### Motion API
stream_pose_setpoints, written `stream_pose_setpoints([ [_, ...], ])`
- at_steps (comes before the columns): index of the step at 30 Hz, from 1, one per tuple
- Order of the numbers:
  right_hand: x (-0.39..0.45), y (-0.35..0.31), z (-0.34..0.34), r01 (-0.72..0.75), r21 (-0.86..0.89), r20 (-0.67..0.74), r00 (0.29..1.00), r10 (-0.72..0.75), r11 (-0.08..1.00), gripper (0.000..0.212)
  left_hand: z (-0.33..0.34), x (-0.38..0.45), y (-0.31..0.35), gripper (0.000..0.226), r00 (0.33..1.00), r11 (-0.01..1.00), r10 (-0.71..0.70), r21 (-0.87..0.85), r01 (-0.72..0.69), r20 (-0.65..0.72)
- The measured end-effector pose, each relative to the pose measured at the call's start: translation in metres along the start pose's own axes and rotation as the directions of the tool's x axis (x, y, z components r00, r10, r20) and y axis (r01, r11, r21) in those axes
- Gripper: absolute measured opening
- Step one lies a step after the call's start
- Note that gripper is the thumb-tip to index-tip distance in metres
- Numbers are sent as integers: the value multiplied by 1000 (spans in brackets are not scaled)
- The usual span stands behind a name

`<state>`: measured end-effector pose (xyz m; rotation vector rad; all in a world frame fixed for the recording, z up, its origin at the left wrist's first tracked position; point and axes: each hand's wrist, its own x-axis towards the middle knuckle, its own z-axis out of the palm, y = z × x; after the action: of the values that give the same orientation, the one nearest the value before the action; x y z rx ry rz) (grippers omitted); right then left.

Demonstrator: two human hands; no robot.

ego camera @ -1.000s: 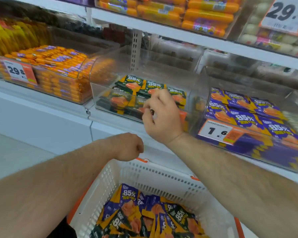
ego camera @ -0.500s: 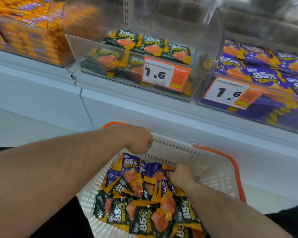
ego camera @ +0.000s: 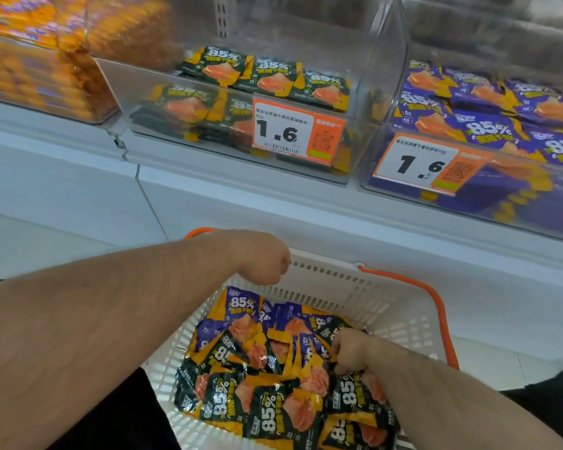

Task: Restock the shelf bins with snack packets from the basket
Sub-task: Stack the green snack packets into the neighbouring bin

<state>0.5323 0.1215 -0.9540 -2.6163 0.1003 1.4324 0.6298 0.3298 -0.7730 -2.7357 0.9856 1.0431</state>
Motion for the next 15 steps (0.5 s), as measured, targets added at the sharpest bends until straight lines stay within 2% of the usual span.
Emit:
stream_pose_setpoints([
  [4,-15,-11,-23,52,-43,-59,997,-55,998,14,-4,-10,-5,39,1000,1000,-5,-7,5,6],
  [6,-26,-24,-44,107,23,-127,987,-103,994,15,-13,-18,-16,39,999,998,-28,-64,26,-17],
  [8,-44,-42,-69,191,71,-229,958,-170,979,17,-25,-27,-30,41,993,991,-57,-130,43,-104],
  [11,-74,-69,-107,360,39,-391,864,-317,932,12,-38,-45,-48,49,982,976,-101,-205,67,-160],
  [15,-124,-99,-144,586,261,-574,733,-365,767,17,-53,-74,-62,73,987,931,-138,-351,100,-85],
])
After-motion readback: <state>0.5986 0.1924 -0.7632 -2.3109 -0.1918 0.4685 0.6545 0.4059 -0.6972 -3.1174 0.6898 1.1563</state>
